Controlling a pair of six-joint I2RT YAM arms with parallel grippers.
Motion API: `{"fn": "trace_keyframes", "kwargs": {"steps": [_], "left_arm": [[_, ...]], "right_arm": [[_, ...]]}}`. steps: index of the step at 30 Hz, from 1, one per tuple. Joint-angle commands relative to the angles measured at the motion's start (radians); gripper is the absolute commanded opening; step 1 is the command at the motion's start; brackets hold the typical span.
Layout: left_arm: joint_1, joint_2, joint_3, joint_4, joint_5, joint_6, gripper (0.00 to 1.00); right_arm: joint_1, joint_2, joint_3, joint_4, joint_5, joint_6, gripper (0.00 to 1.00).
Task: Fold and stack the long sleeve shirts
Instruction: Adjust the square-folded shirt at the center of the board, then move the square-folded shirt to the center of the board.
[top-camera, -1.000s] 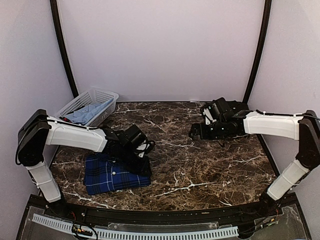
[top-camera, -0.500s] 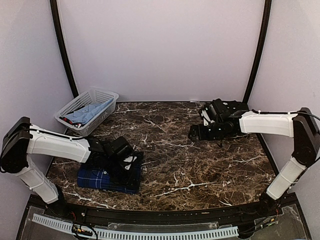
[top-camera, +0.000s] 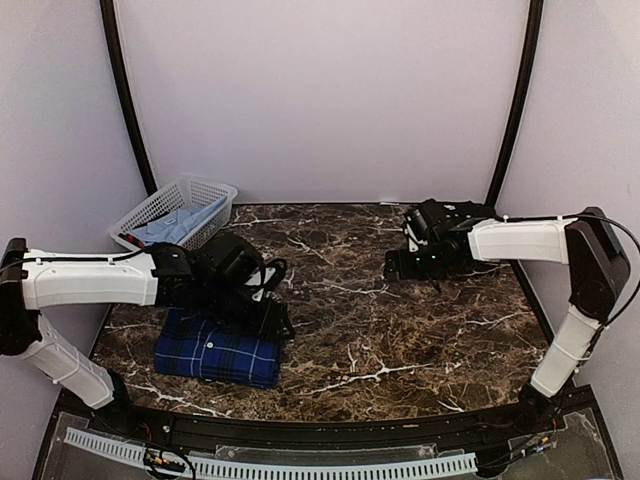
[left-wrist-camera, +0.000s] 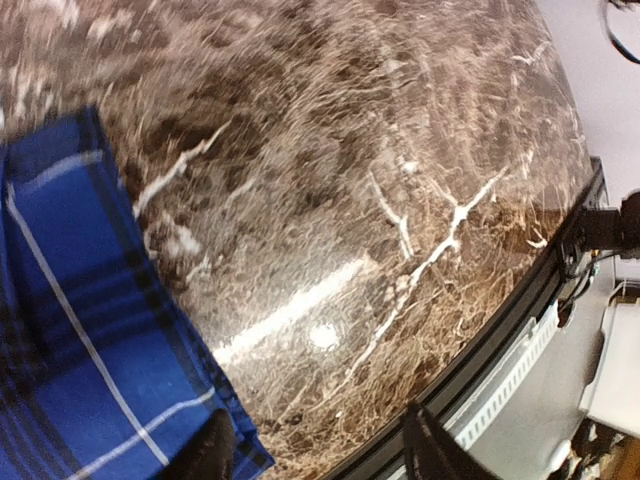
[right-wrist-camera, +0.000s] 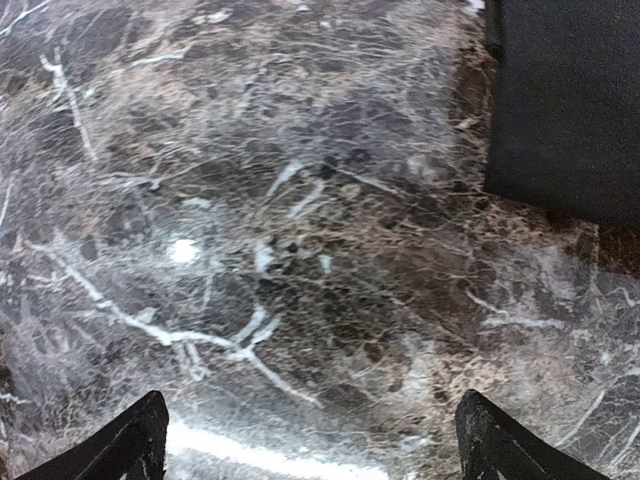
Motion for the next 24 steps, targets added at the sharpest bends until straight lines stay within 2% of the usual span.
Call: {"fn": "trace_keyframes", "kwargs": {"steps": [1,2,6,13,20,24], "left_arm": [[0.050,-0.060,0.072,0.023,-0.084,0.040,0.67],[0.061,-0.063,0.084,0.038,-0.087,0.044,0.72],[0.153,-0.074,0.101,0.086,-0.069,0.060,0.81],[0.212,-0.030,0.161,0.078,-0.102,0.076,0.86],[0.227,-0.009,0.169,0.108,-0.065,0.082,0.86],[0.233,-0.006,0.167,0.109,-0.051,0.087,0.87]], "right_arm": [[-0.046,0.037,0.050,-0.018,0.087,-0.005,0.95],[-0.056,0.047,0.063,-0.017,0.100,-0.005,0.94],[-0.083,0.105,0.168,-0.059,0.189,-0.017,0.91],[-0.097,0.229,0.364,-0.154,0.354,-0.073,0.84],[-0.097,0.411,0.555,-0.249,0.523,-0.138,0.85],[-0.097,0.481,0.605,-0.296,0.659,-0.156,0.87]]}}
